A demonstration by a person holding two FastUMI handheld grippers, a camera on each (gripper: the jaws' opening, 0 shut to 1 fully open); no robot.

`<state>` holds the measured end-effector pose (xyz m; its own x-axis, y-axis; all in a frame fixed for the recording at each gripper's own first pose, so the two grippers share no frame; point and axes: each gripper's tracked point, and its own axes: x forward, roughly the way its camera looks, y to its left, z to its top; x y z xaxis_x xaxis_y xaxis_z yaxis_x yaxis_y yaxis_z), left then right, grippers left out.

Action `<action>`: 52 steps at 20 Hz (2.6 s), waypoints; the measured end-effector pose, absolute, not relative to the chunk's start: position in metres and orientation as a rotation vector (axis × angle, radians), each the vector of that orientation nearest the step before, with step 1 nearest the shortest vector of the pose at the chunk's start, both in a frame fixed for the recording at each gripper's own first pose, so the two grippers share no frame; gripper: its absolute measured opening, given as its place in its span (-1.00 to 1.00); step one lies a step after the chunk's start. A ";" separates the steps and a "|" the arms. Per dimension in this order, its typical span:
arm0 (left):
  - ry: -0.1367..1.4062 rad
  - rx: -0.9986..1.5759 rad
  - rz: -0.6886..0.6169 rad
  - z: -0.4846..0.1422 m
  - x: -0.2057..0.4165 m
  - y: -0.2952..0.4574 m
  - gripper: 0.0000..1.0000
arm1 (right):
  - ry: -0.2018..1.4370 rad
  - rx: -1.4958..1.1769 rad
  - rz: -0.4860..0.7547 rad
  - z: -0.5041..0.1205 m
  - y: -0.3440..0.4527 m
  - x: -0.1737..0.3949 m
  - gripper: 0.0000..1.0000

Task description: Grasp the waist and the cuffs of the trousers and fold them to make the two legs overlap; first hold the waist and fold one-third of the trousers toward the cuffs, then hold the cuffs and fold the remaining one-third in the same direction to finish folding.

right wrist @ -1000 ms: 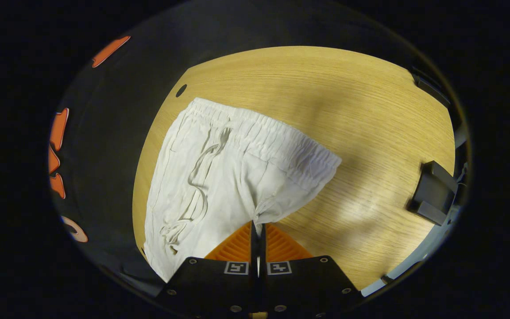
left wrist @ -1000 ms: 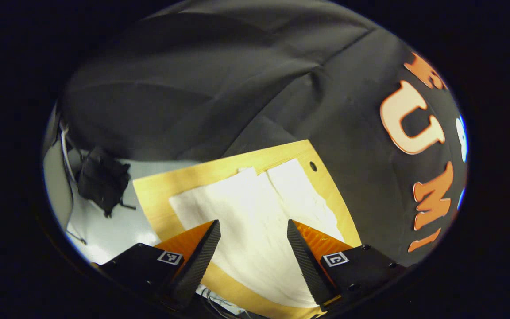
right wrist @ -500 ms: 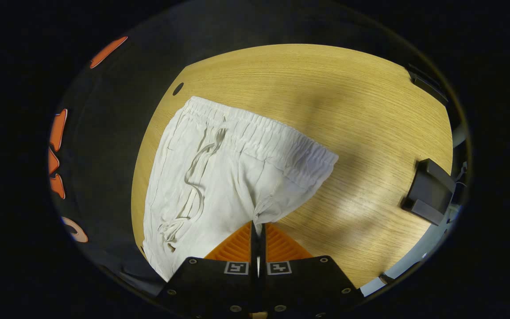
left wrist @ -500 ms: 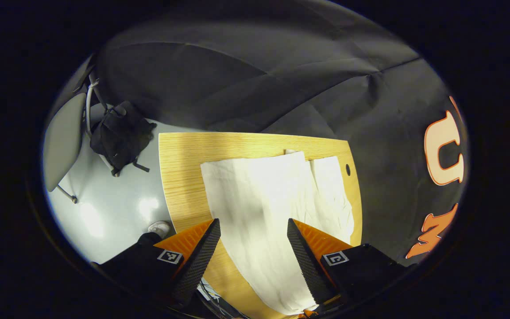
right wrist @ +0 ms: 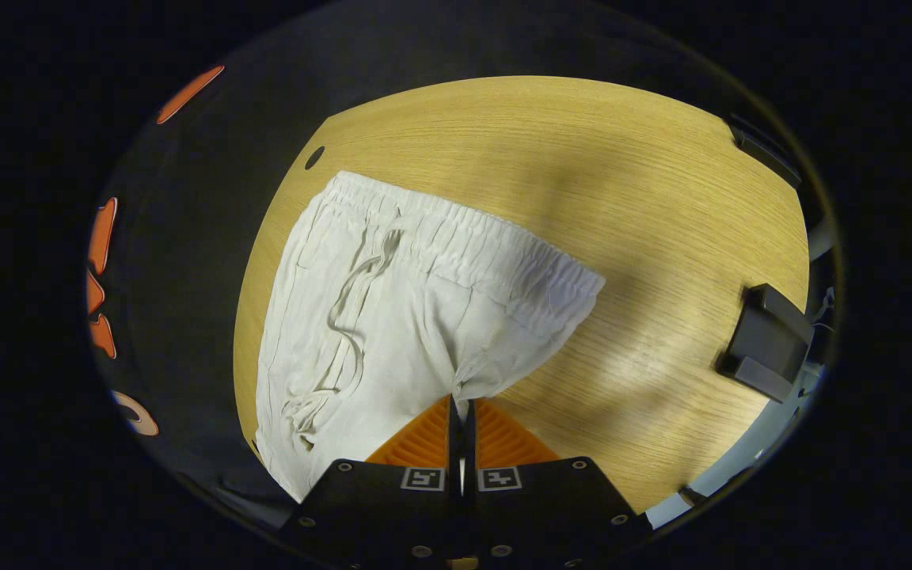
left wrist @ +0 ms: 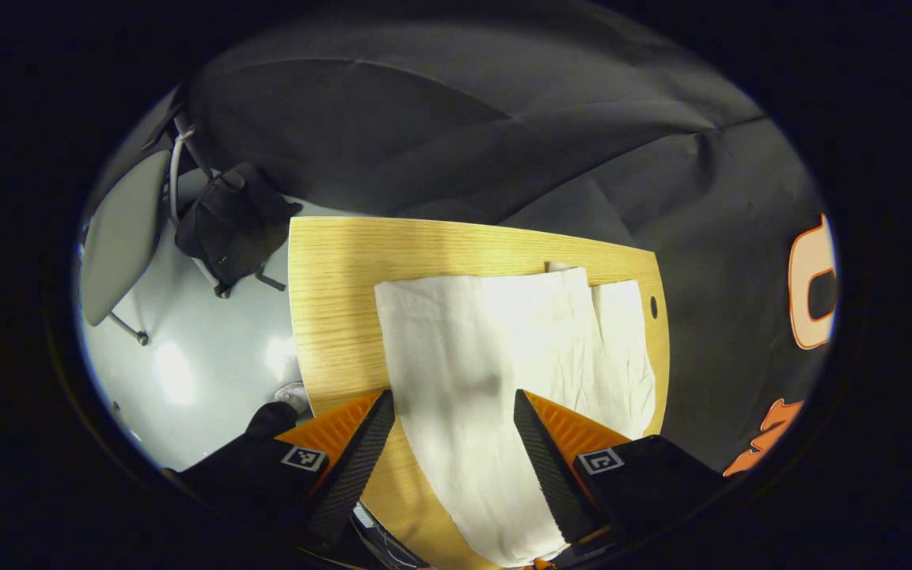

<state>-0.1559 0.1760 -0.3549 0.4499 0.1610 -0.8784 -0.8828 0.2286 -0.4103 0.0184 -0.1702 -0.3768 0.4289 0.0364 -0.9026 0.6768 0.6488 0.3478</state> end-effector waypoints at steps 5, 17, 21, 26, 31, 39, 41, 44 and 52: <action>0.800 -1.122 0.807 -0.357 -0.137 0.179 1.00 | 1.071 0.792 -0.460 -0.377 -0.170 0.019 -0.99; 0.818 -1.197 0.763 -0.373 -0.122 0.177 0.24 | 1.059 0.801 -0.434 -0.376 -0.171 0.019 -0.99; 0.837 -1.259 0.723 -0.378 -0.118 0.171 -0.87 | 1.055 0.802 -0.423 -0.376 -0.170 0.019 -0.99; 0.893 -1.170 0.692 -0.362 -0.120 0.163 -0.92 | 1.065 0.766 -0.385 -0.366 -0.173 0.014 -0.99; 0.811 -1.252 0.663 -0.319 -0.117 0.150 -0.92 | 1.055 0.862 -0.358 -0.345 -0.169 0.016 -0.99; 0.726 -1.228 0.593 -0.243 -0.087 0.145 -0.92 | 1.072 0.878 -0.315 -0.309 -0.168 0.033 -0.99; 0.721 -1.201 0.563 -0.228 -0.065 0.143 -0.92 | 1.076 0.894 -0.309 -0.295 -0.161 0.046 -0.99; 0.731 -1.196 0.528 -0.221 -0.023 0.141 -0.93 | 1.065 0.920 -0.305 -0.278 -0.149 0.075 -0.99; 0.777 -1.161 0.493 -0.233 0.085 0.155 -0.93 | 1.034 0.912 -0.302 -0.265 -0.116 0.163 -0.99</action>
<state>0.0845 0.1548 -0.2326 0.6486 -0.0426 -0.7599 -0.7058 0.3401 -0.6215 0.1631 -0.1161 -0.2646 0.5101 0.1872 -0.8395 0.6094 0.6101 0.5064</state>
